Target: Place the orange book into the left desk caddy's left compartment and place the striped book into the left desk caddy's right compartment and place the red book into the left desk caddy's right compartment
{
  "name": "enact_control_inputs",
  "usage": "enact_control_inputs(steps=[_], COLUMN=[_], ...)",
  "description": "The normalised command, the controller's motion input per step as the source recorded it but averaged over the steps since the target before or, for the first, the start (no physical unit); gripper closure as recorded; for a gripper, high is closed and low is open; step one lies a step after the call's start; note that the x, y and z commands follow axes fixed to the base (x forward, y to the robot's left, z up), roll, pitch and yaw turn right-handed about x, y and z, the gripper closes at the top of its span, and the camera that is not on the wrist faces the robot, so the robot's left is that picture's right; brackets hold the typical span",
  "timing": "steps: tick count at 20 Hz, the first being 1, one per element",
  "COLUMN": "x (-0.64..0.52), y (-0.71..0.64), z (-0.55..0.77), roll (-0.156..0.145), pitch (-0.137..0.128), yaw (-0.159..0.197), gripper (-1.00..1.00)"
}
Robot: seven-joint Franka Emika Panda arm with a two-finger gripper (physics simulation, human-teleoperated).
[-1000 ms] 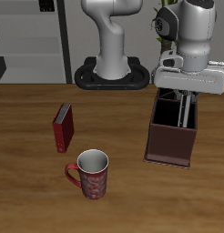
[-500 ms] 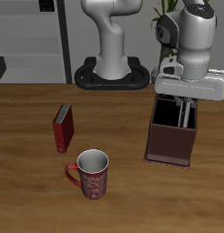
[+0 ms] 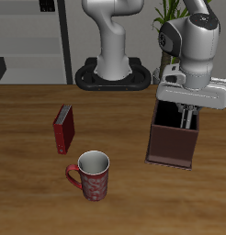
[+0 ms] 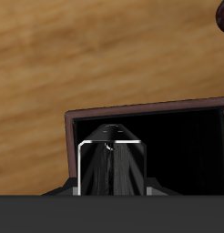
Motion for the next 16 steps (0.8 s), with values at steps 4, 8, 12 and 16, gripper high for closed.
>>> enact_control_inputs(steps=[4, 8, 12, 16], x=[-0.04, 0.0, -0.05, -0.02], y=[0.11, 0.0, -0.02, -0.02], z=[-0.08, 0.04, 0.11, 0.12], roll=[0.022, 0.006, 0.005, 0.009], pitch=[0.032, 0.011, -0.018, -0.017], yaw=[-0.011, 0.004, -0.002, 0.005], gripper=[-1.0, -1.0, -1.0, -1.0])
